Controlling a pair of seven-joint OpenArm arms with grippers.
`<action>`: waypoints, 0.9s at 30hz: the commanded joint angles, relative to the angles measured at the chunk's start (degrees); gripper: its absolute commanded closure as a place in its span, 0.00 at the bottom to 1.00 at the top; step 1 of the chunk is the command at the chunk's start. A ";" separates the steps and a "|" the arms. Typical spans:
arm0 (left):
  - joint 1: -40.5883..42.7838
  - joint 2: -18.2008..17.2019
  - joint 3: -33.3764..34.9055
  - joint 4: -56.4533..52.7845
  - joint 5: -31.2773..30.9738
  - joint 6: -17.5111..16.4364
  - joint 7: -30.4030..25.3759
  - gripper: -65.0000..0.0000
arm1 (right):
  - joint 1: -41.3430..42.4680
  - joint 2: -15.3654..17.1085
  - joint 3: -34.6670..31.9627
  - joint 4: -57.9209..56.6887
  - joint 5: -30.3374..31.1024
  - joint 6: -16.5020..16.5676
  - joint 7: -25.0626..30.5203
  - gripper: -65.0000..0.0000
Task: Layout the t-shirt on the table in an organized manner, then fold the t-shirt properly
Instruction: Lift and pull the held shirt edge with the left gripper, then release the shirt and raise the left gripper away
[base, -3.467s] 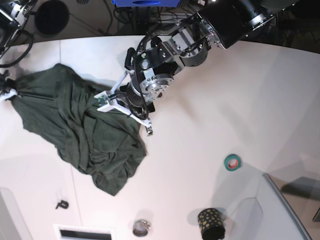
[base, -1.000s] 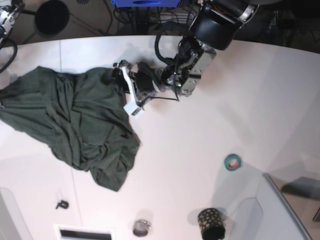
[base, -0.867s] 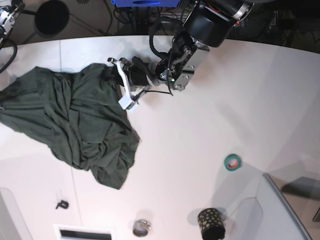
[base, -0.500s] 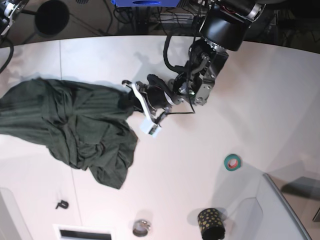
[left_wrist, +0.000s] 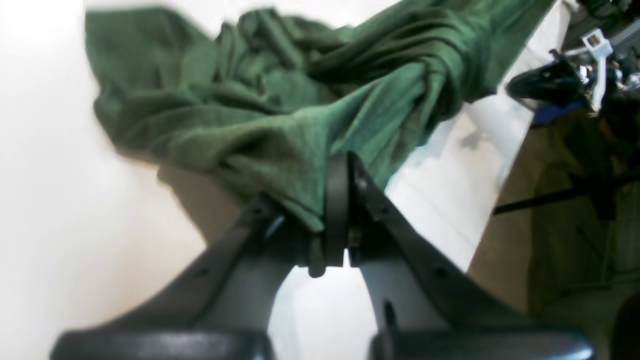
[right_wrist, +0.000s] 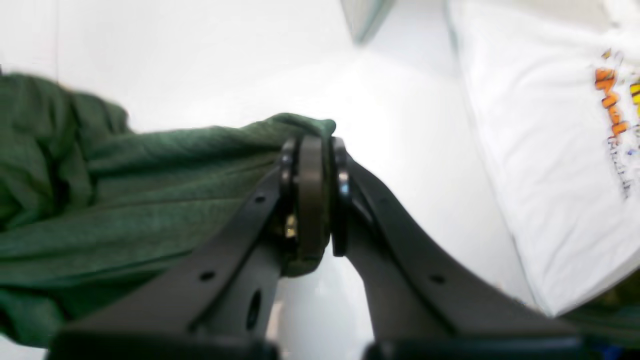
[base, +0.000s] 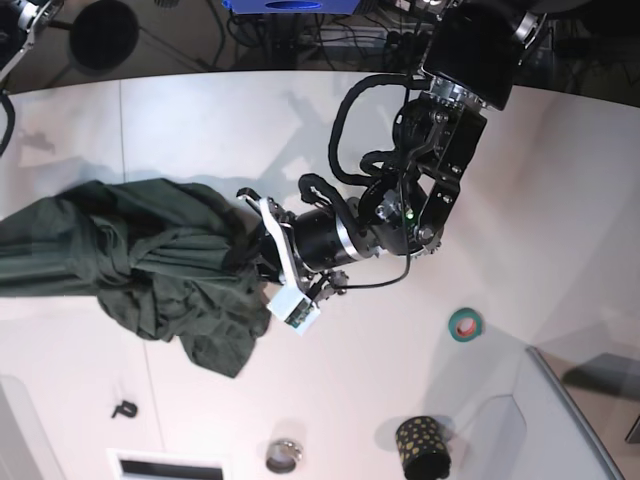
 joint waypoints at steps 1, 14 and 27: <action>-2.36 0.21 -0.24 1.43 -0.96 1.75 -1.34 1.00 | 0.70 1.38 0.24 2.23 0.51 -0.07 1.40 1.00; -9.22 0.73 7.32 -14.39 -0.96 4.74 -3.28 1.00 | 2.73 1.91 0.76 1.52 0.42 -0.69 -3.69 1.00; -9.66 2.58 15.76 -24.85 -0.96 5.00 -9.43 0.87 | 3.08 5.87 4.90 -20.54 0.42 -0.86 4.83 1.00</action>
